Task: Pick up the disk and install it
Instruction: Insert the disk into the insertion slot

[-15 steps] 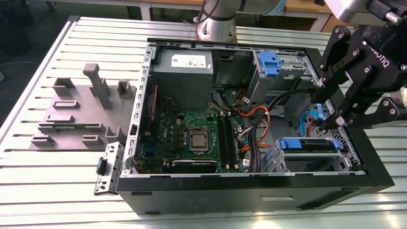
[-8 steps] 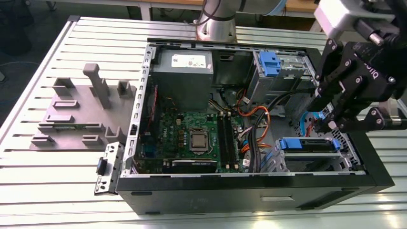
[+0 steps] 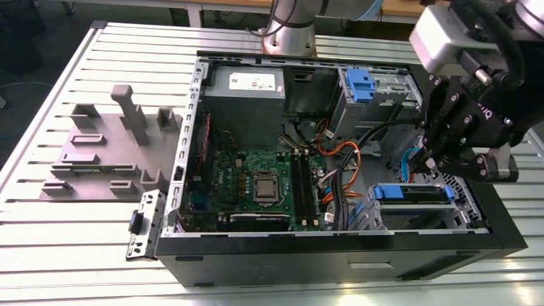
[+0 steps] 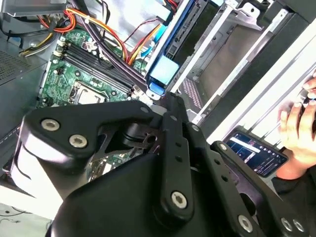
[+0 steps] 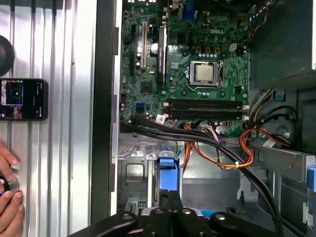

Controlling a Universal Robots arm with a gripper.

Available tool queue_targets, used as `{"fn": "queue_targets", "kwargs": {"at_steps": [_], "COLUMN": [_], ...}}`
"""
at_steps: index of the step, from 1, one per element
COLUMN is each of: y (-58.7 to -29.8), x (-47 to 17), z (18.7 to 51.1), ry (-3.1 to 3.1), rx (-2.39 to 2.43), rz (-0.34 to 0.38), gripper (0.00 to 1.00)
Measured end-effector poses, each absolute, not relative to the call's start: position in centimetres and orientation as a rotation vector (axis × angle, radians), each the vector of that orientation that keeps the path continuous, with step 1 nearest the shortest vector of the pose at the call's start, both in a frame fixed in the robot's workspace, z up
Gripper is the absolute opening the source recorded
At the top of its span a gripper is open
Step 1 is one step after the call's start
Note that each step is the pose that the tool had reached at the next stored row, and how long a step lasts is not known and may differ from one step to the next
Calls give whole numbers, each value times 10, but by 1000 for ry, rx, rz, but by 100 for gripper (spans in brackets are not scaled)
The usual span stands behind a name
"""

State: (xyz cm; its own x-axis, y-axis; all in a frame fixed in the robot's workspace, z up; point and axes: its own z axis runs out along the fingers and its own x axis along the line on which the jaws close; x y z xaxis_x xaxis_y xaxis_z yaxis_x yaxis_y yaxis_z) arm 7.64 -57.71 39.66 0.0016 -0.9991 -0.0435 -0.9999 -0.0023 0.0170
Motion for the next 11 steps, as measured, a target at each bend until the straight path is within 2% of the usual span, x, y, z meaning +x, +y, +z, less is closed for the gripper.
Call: {"fn": "queue_targets", "kwargs": {"at_steps": [2,11], "y": [-577,-577], "x": [76,76], "z": [393,377], "ry": [2206,2205], "rx": [-2210,-2210], "rz": [67,67], "gripper": [11,11]}}
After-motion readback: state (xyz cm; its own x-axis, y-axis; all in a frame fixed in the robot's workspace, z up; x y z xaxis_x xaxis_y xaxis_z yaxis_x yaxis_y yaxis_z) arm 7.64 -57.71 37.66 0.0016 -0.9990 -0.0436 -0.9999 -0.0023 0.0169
